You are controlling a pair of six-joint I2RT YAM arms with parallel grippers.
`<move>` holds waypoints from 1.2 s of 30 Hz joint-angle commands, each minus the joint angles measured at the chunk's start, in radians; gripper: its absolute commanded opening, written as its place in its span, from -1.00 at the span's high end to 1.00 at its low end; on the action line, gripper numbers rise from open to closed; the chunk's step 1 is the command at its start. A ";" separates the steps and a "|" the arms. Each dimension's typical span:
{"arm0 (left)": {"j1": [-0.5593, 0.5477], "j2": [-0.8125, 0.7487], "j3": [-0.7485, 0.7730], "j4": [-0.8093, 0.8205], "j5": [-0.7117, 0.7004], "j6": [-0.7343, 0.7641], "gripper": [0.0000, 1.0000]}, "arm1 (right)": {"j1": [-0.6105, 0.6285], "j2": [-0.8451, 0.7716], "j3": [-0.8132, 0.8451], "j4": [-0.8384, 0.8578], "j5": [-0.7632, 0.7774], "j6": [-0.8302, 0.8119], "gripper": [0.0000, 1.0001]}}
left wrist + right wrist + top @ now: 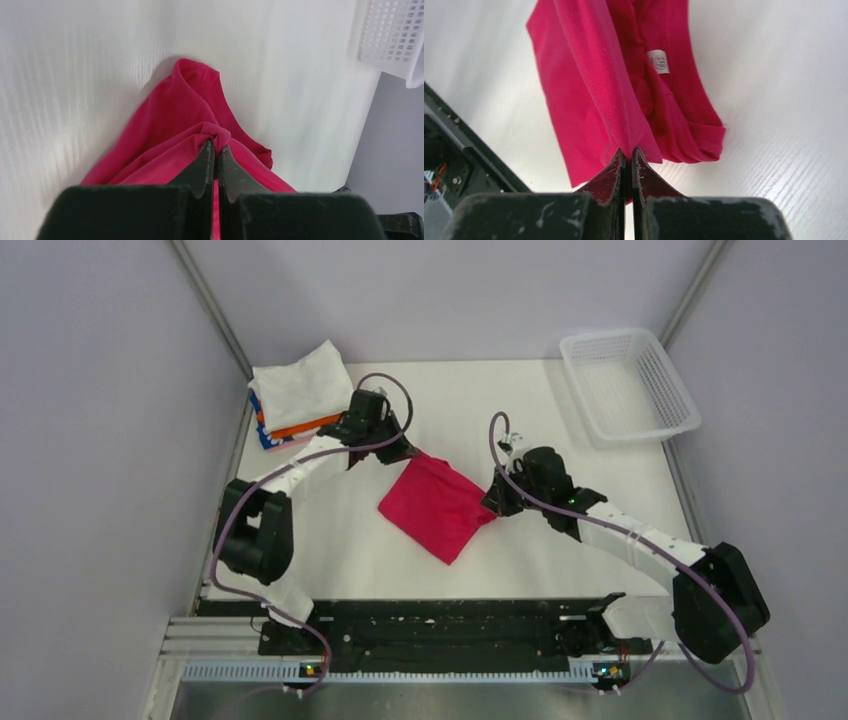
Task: Fold and stack the t-shirts
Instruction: Fold the long partially folded tshirt into a neat square, then put the neatly folded tshirt into the corner of the board with the left arm
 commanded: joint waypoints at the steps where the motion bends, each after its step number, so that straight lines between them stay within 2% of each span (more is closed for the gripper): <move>1: 0.019 0.109 0.127 0.049 -0.037 0.050 1.00 | -0.040 0.061 0.040 -0.034 0.050 0.014 1.00; 2: 0.019 0.136 0.150 0.040 -0.034 0.055 1.00 | -0.046 0.079 0.042 -0.021 0.068 0.020 1.00; 3: 0.019 0.162 0.173 0.030 -0.036 0.060 1.00 | -0.052 0.099 0.044 -0.006 0.084 0.022 0.89; 4: 0.019 0.188 0.197 0.018 -0.045 0.065 1.00 | -0.056 0.120 0.051 0.002 0.105 0.024 0.63; 5: 0.020 0.213 0.229 -0.003 -0.048 0.070 0.88 | -0.060 0.147 0.061 0.010 0.125 0.024 0.37; 6: 0.019 0.239 0.259 -0.028 -0.048 0.081 0.60 | -0.064 0.174 0.076 0.009 0.142 0.024 0.09; 7: 0.020 0.259 0.293 -0.057 -0.050 0.095 0.11 | -0.066 0.196 0.096 0.000 0.169 0.023 -0.23; 9: 0.020 0.283 0.342 -0.100 -0.051 0.124 -0.90 | -0.069 0.217 0.131 -0.024 0.231 0.024 -0.57; 10: 0.019 0.278 0.350 -0.106 -0.054 0.144 -0.97 | -0.070 0.211 0.142 -0.031 0.268 0.025 -0.69; 12: 0.019 0.251 0.349 -0.127 -0.078 0.189 -0.98 | -0.070 0.181 0.148 -0.032 0.332 0.033 -0.96; 16: 0.020 0.154 0.252 -0.119 -0.115 0.281 -0.98 | -0.069 0.101 0.114 0.006 0.344 0.051 -0.97; 19: 0.020 0.105 0.160 -0.064 0.012 0.341 -0.98 | -0.070 0.072 0.063 0.106 0.149 0.092 -0.97; 23: 0.019 0.113 0.092 -0.004 0.175 0.340 -0.98 | -0.066 0.109 -0.018 0.366 -0.179 0.241 -0.97; 25: 0.019 0.128 0.057 0.058 0.236 0.310 -0.98 | -0.051 0.158 -0.043 0.482 -0.245 0.323 -0.97; 27: 0.019 0.147 0.026 0.098 0.287 0.280 -0.98 | -0.035 0.218 -0.037 0.504 -0.257 0.357 -0.97; 30: 0.019 0.153 -0.040 0.119 0.261 0.240 -0.98 | -0.031 0.320 -0.007 0.500 -0.236 0.375 -0.97; 36: 0.006 0.052 -0.250 0.232 0.180 0.135 -0.98 | -0.038 0.487 0.142 0.331 -0.108 0.279 -0.97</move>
